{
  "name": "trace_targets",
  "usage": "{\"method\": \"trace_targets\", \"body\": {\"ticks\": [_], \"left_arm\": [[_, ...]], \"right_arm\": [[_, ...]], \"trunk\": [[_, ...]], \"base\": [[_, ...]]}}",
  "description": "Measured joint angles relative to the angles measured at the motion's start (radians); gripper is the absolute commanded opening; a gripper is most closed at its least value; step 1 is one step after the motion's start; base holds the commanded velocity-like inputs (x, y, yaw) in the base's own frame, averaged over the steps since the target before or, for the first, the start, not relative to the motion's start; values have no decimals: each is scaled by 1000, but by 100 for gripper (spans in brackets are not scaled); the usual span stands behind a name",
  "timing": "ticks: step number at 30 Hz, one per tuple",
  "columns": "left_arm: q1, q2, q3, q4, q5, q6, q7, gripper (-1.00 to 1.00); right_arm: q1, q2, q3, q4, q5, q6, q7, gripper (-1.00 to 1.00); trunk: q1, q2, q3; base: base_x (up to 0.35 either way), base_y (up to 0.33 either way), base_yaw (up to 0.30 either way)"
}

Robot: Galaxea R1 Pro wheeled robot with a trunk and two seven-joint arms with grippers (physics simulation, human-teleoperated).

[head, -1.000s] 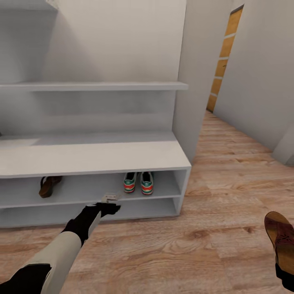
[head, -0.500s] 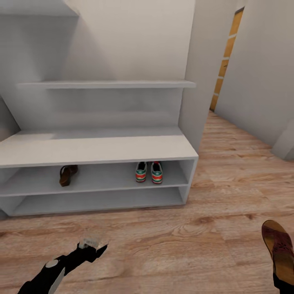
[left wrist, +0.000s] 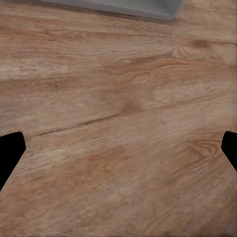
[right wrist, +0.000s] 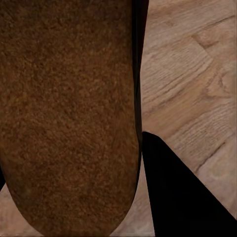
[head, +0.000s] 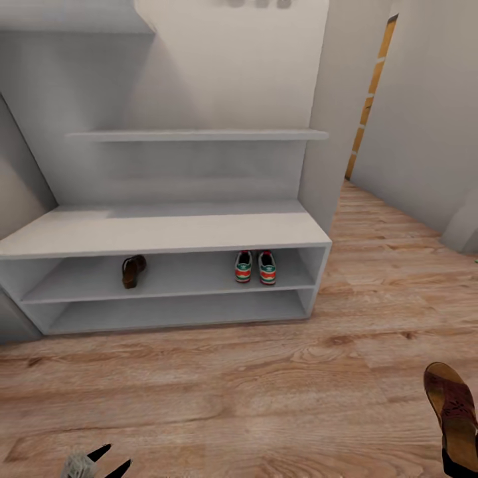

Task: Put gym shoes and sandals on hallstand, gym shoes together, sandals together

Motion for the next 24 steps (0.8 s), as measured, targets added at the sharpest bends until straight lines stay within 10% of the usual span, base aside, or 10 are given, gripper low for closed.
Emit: {"method": "trace_targets", "body": {"ticks": [24], "left_arm": [[8,-5,11,5,-1,-4,2,100]], "right_arm": [[0,43,0,1,-2,-5,-4,-100]], "trunk": [[0,0,0]], "base": [[-9,98,0]]}}
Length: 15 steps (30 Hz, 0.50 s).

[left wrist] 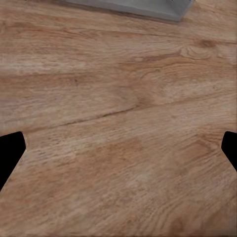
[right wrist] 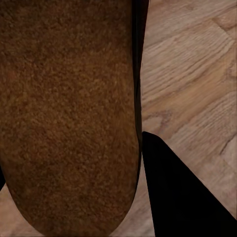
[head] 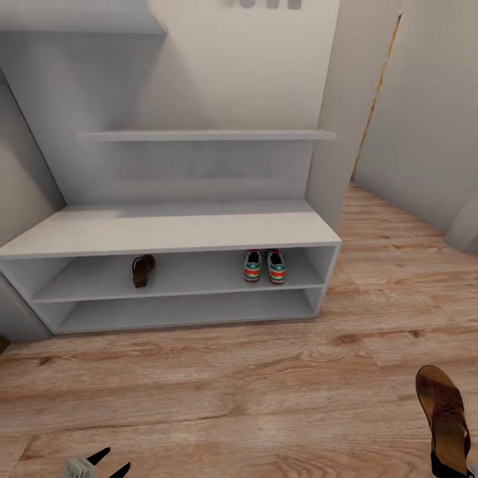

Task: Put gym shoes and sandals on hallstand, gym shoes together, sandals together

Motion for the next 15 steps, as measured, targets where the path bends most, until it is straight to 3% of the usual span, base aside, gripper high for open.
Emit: {"method": "trace_targets", "body": {"ticks": [15], "left_arm": [[0,0,0,1,0,0,0,100]], "right_arm": [[0,0,0,1,0,1,0,-100]], "trunk": [[0,0,0]], "base": [[0,304,0]]}}
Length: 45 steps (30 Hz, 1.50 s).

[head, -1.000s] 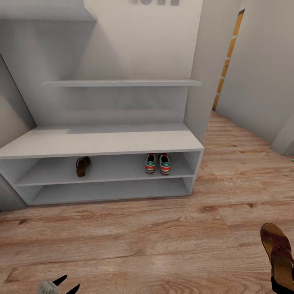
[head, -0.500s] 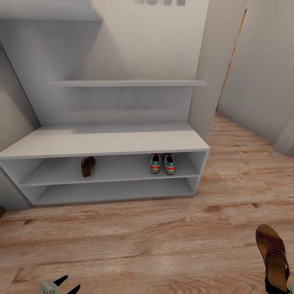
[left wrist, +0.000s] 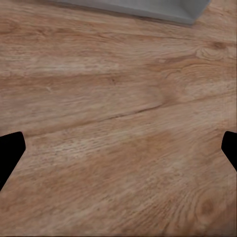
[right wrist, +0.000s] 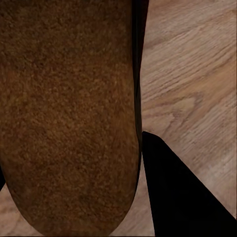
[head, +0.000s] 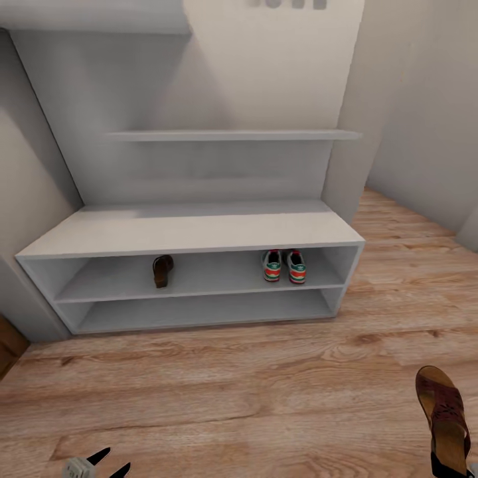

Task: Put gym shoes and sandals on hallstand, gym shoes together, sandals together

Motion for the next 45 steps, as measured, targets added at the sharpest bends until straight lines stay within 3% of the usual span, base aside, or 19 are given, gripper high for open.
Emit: {"method": "trace_targets", "body": {"ticks": [21,28,45], "left_arm": [[0,3,1,0,2,1,0,100],[0,3,1,0,2,1,0,100],[0,2,1,1,2,1,0,100]], "right_arm": [[0,9,0,-3,-1,-1,-1,-100],[0,9,0,-2,-1,-1,-2,-100],[0,9,0,-4,-1,0,-1,-100]], "trunk": [[0,0,0],[0,0,0],[0,0,0]], "base": [[-3,305,33],[-156,282,215],[-188,187,10]]}}
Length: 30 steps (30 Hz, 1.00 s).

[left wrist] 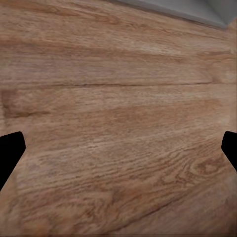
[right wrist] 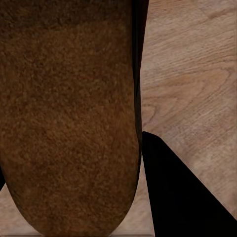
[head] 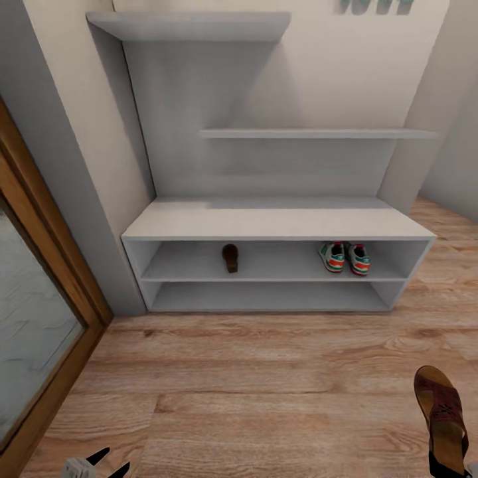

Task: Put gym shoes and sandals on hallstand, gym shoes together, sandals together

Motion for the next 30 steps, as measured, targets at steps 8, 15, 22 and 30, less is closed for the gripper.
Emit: {"method": "trace_targets", "body": {"ticks": [8,15,22,30], "left_arm": [[0,0,0,-1,0,0,0,100],[0,-1,-1,0,0,-1,0,100],[0,-5,-6,-1,-7,-2,-8,100],[0,-9,-14,9,-9,-16,-119,100]], "right_arm": [[0,0,0,-2,0,0,1,-100],[0,0,0,-4,0,0,3,-100],[0,0,3,1,1,2,4,-100],[0,47,348,22,3,11,-4,-100]], "trunk": [[0,0,0],[0,0,0],[0,0,0],[0,0,0]], "base": [[-11,10,0],[0,0,0],[0,0,0],[0,0,0]]}}
